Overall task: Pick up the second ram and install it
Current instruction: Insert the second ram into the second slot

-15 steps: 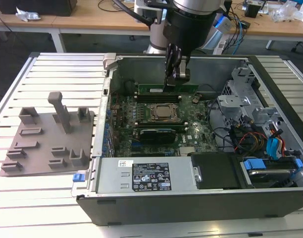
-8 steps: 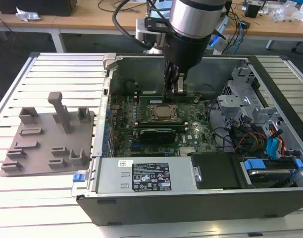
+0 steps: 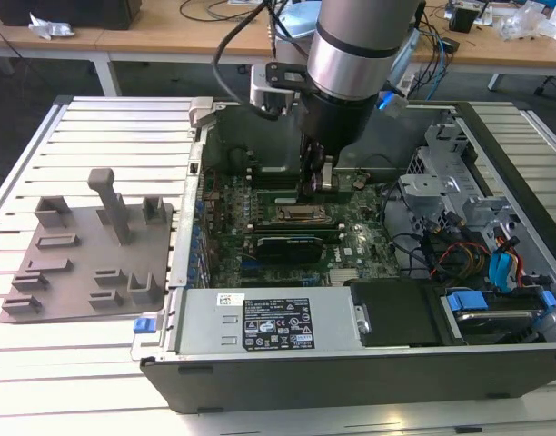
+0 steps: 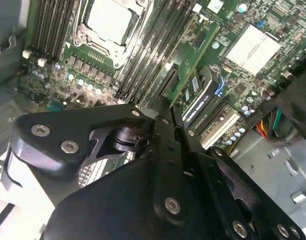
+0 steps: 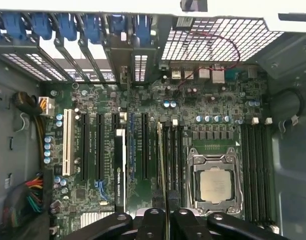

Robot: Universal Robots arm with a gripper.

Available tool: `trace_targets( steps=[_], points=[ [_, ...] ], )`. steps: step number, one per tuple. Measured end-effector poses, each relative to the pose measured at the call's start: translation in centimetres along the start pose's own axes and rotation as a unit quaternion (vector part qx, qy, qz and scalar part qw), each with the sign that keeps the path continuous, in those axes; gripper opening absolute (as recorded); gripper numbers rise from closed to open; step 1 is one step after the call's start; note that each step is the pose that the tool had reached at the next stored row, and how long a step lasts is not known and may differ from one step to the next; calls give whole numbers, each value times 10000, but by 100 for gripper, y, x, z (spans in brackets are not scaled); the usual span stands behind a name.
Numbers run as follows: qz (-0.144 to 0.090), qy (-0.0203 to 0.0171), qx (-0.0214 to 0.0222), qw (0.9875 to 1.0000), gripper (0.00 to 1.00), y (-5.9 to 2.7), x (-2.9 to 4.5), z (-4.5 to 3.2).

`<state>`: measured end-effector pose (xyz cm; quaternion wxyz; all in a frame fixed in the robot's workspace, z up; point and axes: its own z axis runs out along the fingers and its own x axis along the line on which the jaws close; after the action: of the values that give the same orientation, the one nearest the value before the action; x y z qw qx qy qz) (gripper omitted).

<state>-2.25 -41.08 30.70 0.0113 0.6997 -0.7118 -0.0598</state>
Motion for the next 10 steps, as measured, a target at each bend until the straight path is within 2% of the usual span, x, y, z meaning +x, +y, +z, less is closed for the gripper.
trace_targets(
  steps=[2, 4, 6, 7, 10],
  points=[
    [1, 0, 0, 10000, 14, -7, -3, 78],
    [1, 5, -1, 10000, 14, -16, -47, 150],
    [0, 5, 0, 10000, 14, -21, -130, 219],
    [0, 4, 0, 10000, 14, -26, -218, 283],
    [1, 5, -1, 10000, 14, -31, -303, 372]
  ],
)
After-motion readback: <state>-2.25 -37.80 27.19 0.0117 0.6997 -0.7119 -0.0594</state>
